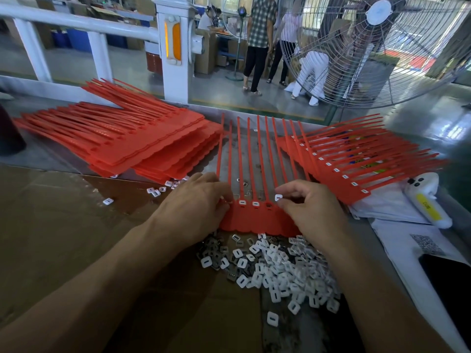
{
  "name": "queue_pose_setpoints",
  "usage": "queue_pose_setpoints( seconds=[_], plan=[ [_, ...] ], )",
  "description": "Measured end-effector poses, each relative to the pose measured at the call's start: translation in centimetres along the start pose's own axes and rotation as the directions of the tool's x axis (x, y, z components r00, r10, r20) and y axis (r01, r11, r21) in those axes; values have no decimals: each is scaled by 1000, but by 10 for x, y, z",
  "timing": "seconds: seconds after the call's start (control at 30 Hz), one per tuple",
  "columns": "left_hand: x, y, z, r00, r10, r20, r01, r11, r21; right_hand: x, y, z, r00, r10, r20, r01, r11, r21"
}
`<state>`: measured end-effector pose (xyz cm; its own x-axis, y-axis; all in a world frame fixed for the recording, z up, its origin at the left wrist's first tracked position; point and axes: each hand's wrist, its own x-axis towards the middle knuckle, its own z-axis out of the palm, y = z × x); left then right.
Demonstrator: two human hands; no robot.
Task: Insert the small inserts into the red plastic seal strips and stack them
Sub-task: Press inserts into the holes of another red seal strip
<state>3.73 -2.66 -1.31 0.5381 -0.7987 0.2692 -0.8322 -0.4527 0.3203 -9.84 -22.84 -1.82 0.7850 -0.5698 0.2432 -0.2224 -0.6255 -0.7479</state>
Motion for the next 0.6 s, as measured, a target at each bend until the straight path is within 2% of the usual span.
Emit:
queue_pose_setpoints(
  seconds=[0.3,0.6],
  plan=[
    [0,0,1,1000,-14,6,14,1000,-3,-2,-5,4,997,-64,53,73,981,-179],
    [-1,3,-2,1000,-23,16,23,1000,-1,-1,-7,7,990,-98,106,123,958,-260]
  ],
)
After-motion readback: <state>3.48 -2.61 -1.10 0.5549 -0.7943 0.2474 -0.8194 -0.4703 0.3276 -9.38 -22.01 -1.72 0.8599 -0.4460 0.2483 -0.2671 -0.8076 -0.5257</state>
